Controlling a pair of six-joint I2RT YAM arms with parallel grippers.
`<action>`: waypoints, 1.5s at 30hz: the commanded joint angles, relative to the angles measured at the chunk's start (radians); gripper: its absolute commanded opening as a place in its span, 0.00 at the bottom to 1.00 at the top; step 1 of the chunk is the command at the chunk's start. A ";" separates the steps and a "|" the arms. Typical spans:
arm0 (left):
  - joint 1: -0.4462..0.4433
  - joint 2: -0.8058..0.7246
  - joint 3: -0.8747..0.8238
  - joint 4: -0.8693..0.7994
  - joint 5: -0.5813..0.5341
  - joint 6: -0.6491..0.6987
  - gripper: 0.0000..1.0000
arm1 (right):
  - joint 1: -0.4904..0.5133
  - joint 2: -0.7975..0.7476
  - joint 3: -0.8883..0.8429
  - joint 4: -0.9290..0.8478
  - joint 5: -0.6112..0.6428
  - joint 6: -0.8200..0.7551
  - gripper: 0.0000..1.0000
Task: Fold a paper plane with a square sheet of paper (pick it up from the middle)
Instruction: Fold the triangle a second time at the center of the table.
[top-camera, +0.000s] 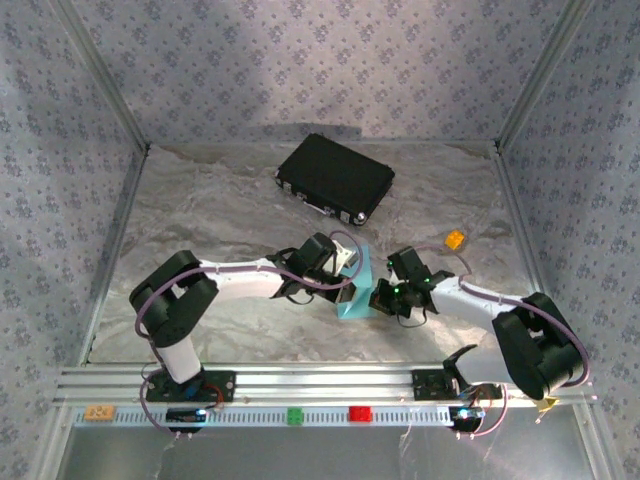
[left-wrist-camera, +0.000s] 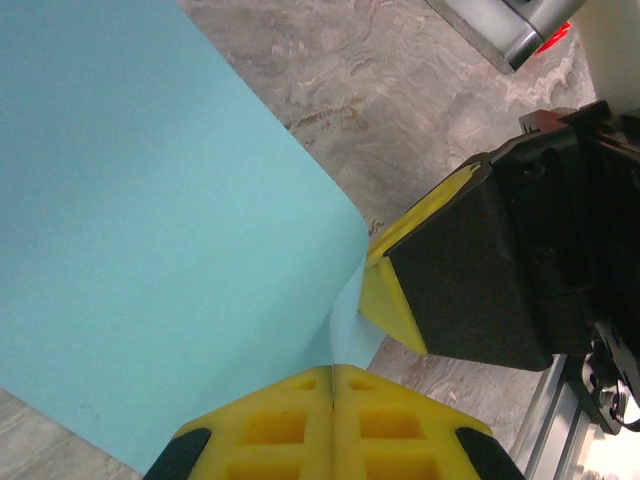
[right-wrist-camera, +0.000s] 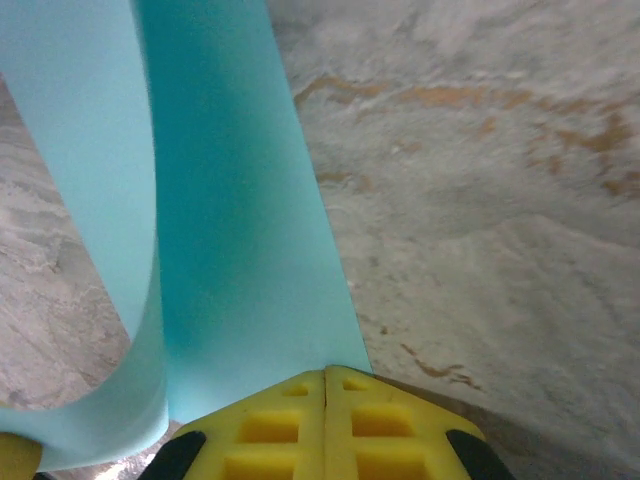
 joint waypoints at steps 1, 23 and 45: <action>0.006 0.019 -0.007 0.059 0.030 -0.046 0.00 | -0.010 -0.023 0.033 -0.096 0.031 -0.050 0.06; 0.024 0.020 -0.019 0.037 -0.016 -0.037 0.00 | 0.016 0.005 -0.061 0.056 0.025 0.069 0.05; 0.078 0.077 -0.012 0.011 -0.038 -0.007 0.01 | 0.007 -0.003 -0.038 -0.002 0.048 0.033 0.05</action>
